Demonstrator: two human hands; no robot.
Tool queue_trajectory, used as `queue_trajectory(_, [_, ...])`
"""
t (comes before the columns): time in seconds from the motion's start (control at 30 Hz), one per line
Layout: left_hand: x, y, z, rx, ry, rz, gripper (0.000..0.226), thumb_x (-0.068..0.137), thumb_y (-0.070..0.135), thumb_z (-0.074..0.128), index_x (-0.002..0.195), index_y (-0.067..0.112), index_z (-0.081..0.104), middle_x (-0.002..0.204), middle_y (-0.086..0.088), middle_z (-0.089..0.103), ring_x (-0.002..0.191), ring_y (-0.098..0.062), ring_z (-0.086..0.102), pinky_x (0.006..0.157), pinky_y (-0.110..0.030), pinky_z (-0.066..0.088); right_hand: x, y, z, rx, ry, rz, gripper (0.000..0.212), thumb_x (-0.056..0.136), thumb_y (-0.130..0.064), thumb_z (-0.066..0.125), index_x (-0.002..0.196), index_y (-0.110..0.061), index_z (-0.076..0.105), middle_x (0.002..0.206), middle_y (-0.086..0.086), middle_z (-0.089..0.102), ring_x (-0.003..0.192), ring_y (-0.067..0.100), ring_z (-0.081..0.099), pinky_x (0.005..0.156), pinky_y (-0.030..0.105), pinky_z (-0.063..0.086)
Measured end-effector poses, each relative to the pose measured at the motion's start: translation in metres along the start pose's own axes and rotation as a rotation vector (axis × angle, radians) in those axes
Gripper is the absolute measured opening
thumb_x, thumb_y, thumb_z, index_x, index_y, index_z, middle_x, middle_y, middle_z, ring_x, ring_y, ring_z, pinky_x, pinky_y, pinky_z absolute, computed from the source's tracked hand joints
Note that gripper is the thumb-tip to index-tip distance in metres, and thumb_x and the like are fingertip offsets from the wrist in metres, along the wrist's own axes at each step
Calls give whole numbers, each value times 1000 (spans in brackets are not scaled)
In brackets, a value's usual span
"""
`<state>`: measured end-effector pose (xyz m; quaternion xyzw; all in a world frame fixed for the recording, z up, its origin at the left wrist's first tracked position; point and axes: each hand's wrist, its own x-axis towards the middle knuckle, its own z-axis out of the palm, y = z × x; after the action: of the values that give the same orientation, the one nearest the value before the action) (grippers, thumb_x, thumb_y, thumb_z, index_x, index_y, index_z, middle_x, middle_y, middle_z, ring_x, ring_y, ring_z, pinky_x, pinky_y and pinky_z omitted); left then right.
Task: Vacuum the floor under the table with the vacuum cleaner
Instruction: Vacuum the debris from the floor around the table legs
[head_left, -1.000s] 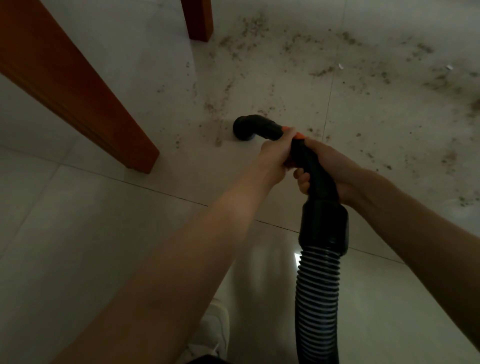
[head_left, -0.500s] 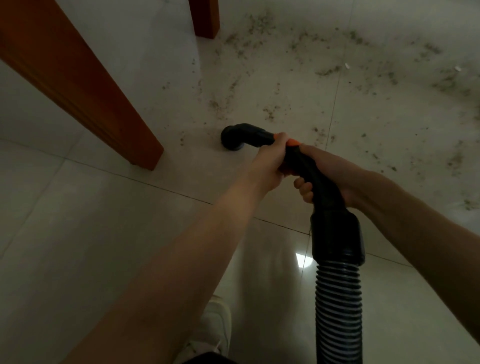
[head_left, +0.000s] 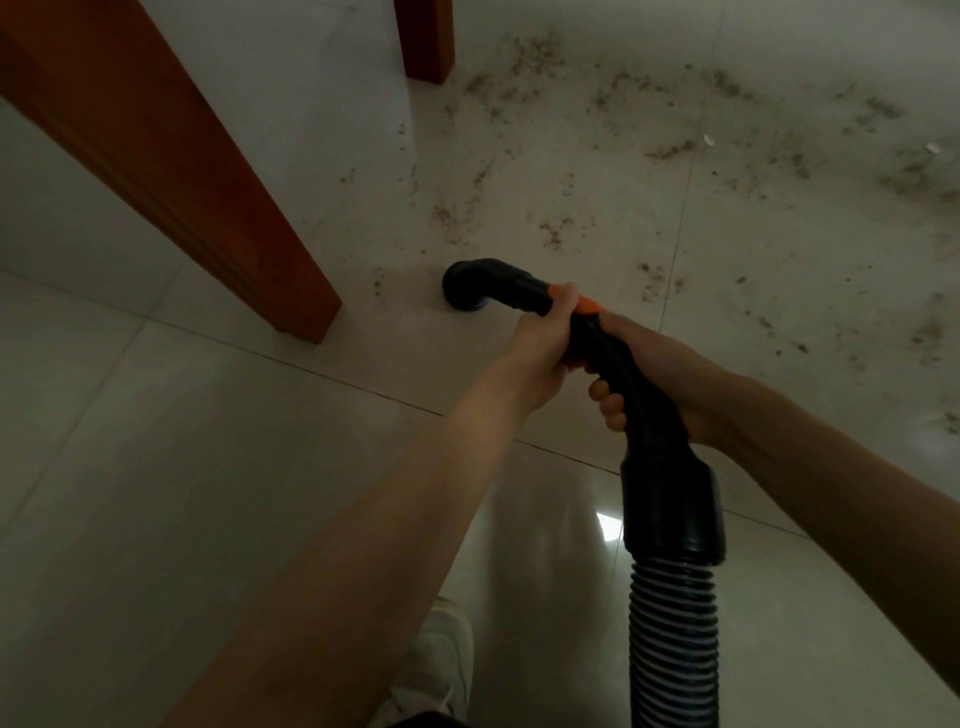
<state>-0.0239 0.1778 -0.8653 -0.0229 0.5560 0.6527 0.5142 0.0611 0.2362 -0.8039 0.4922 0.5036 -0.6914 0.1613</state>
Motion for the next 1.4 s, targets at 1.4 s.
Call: queue_trajectory(1.4, [-12, 7, -44, -56, 187, 64, 38, 99, 37, 40, 74, 12, 54, 62, -1, 51, 54, -14, 45, 54, -25, 36, 12, -21, 39, -147, -151, 68, 46, 97, -51, 40, 88, -7, 47, 51, 4, 48, 33, 11, 44, 32, 19, 41])
